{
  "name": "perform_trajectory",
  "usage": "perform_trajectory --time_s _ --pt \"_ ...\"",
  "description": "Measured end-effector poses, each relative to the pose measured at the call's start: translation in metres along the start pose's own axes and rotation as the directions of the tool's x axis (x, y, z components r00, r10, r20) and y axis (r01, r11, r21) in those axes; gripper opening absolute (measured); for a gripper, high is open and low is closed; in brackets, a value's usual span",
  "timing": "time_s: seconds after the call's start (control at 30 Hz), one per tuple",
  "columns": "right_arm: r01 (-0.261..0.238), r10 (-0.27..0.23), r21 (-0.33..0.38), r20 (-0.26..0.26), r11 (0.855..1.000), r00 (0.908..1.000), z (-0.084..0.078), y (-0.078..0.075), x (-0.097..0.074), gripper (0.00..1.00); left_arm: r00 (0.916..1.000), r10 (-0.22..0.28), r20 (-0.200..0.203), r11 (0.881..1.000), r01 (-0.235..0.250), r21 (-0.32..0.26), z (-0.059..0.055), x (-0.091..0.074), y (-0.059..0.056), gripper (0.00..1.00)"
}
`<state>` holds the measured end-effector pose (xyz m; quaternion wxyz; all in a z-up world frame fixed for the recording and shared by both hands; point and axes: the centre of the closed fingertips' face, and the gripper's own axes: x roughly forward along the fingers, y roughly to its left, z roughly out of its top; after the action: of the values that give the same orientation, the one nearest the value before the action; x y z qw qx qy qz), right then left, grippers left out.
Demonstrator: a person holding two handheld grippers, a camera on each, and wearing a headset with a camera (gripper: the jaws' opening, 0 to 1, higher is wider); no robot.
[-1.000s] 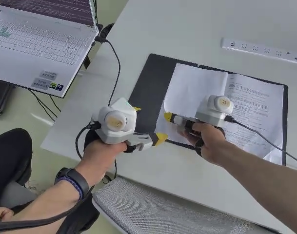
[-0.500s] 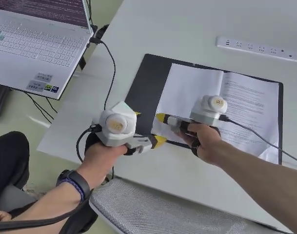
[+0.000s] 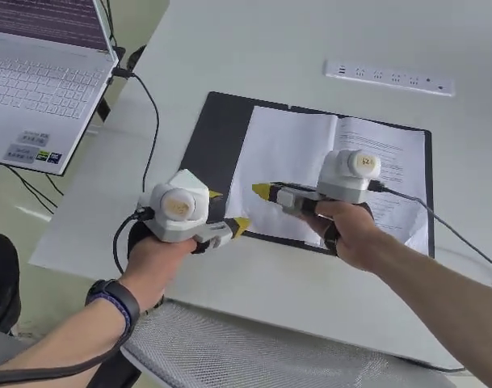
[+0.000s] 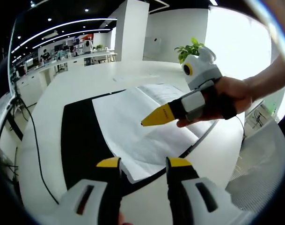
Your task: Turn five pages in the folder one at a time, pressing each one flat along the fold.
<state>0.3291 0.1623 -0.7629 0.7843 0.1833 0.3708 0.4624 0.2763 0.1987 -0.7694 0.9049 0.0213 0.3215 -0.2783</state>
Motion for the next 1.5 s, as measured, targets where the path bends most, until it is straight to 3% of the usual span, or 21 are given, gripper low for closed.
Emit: perform_trajectory --time_s 0.3,0.67,0.7,1.33,1.5 --pt "0.047 -0.047 -0.028 0.021 0.998 0.9987 0.015 -0.028 -0.028 0.19 0.9992 0.006 -0.04 1.0 -0.005 0.011 -0.009 0.022 0.001 0.25" --pt "0.071 -0.07 -0.027 0.019 0.997 0.9973 0.015 -0.042 -0.047 0.16 0.9899 0.062 -0.128 0.997 -0.056 0.05 -0.038 0.031 0.008 0.13" --pt "0.07 -0.07 -0.027 0.017 0.997 0.9974 0.015 -0.043 -0.048 0.16 0.9919 0.072 -0.105 0.997 -0.068 0.047 -0.035 0.031 0.009 0.12" --pt "0.069 -0.068 -0.025 0.021 0.997 0.9974 0.042 -0.083 -0.045 0.08 0.9882 0.096 -0.12 0.995 -0.091 0.046 -0.035 0.031 0.014 0.07" --pt "0.073 -0.073 -0.02 0.012 0.997 0.9973 0.04 -0.095 -0.042 0.06 0.9876 0.102 -0.12 0.995 -0.098 0.036 -0.035 0.031 0.015 0.07"
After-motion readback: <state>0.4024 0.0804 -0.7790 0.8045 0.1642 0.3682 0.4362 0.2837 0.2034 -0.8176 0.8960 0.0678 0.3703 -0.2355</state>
